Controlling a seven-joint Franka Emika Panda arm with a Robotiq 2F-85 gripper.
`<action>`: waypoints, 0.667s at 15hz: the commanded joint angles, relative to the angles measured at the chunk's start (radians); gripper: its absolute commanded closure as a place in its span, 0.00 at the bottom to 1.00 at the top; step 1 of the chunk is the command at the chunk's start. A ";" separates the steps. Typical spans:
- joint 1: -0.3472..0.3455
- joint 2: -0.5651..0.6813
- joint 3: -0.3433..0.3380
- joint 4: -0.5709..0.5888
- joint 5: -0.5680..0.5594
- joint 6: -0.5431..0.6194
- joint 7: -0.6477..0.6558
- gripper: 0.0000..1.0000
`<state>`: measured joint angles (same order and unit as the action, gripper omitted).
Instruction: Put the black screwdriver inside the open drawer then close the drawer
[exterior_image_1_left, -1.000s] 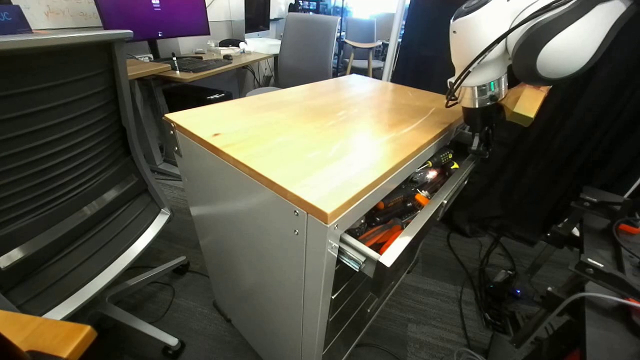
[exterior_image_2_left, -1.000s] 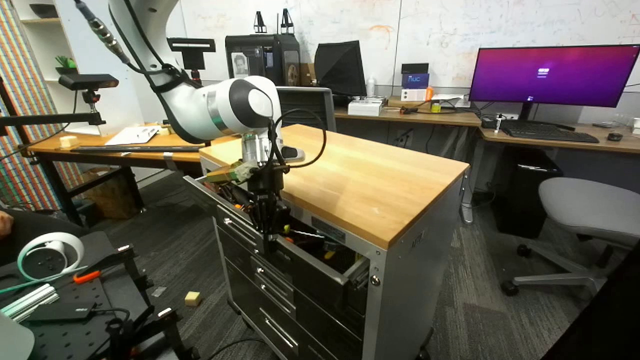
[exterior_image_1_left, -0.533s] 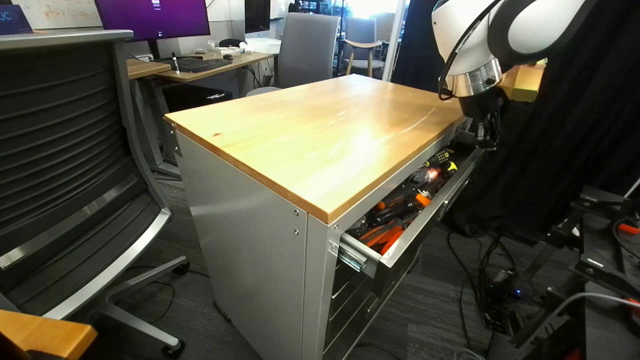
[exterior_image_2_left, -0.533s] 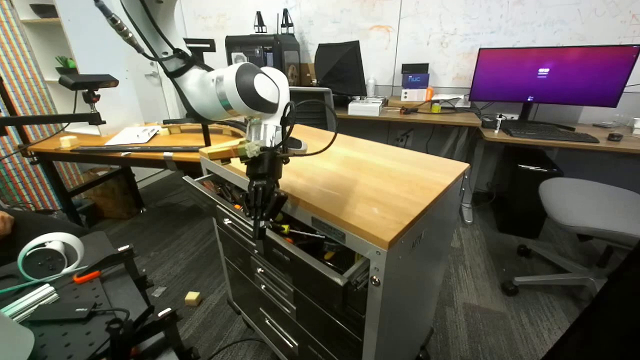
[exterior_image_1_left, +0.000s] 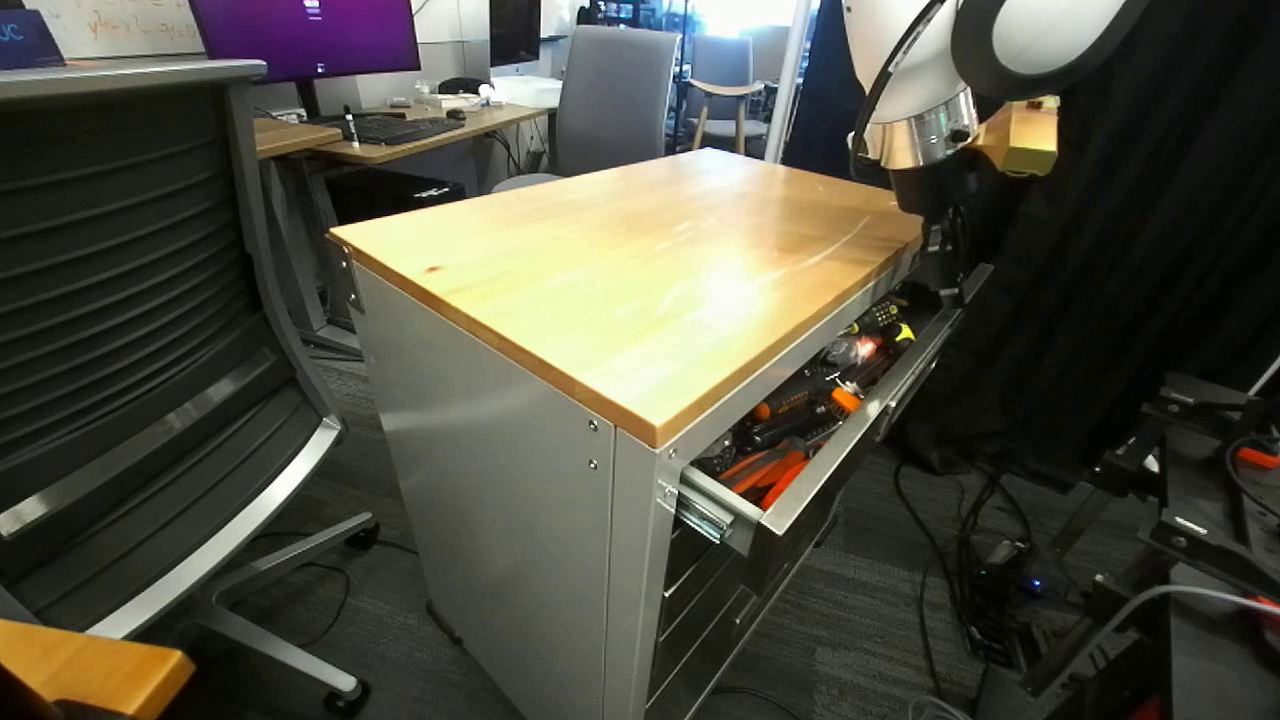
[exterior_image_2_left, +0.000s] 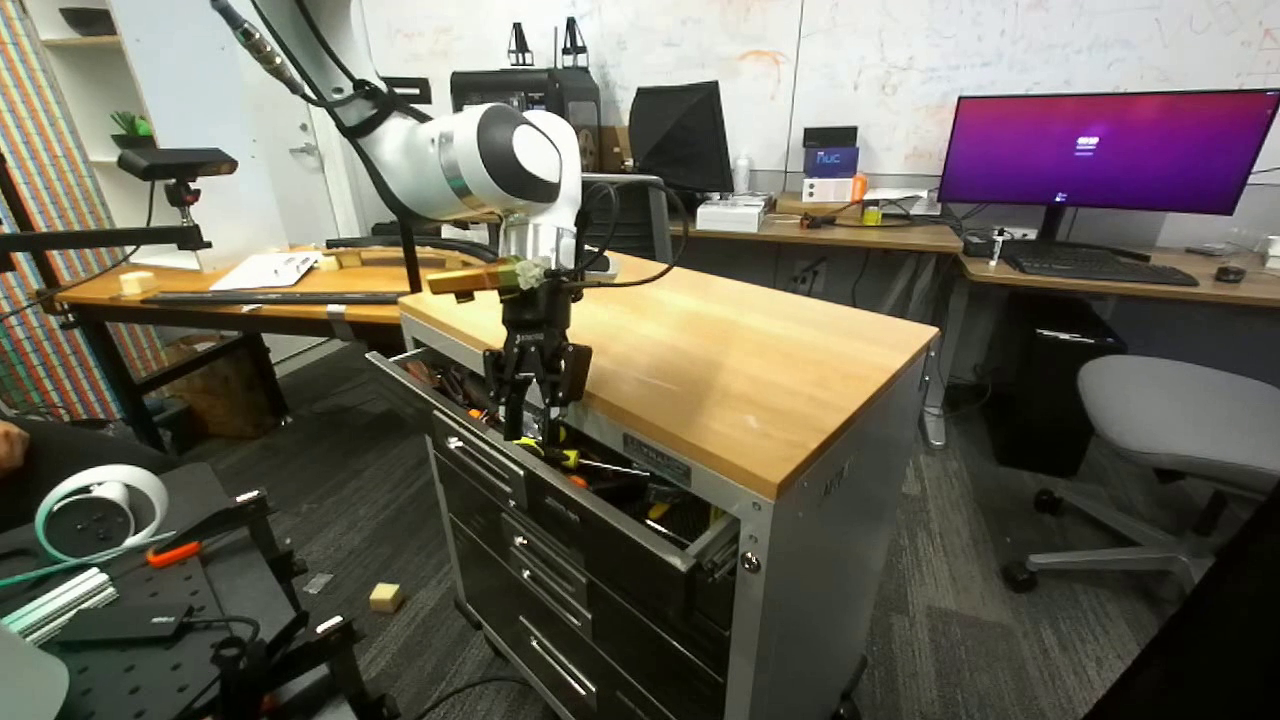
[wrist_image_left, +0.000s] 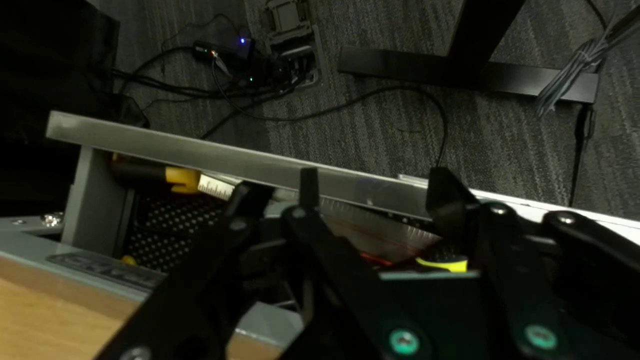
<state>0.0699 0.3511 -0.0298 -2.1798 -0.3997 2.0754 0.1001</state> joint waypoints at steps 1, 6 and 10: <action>-0.006 0.016 0.017 0.027 0.013 0.050 -0.037 0.63; 0.035 0.016 -0.019 -0.016 -0.099 0.234 0.141 0.94; 0.067 0.025 -0.041 -0.051 -0.200 0.285 0.283 0.97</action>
<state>0.1019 0.3673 -0.0454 -2.2154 -0.5399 2.2957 0.3024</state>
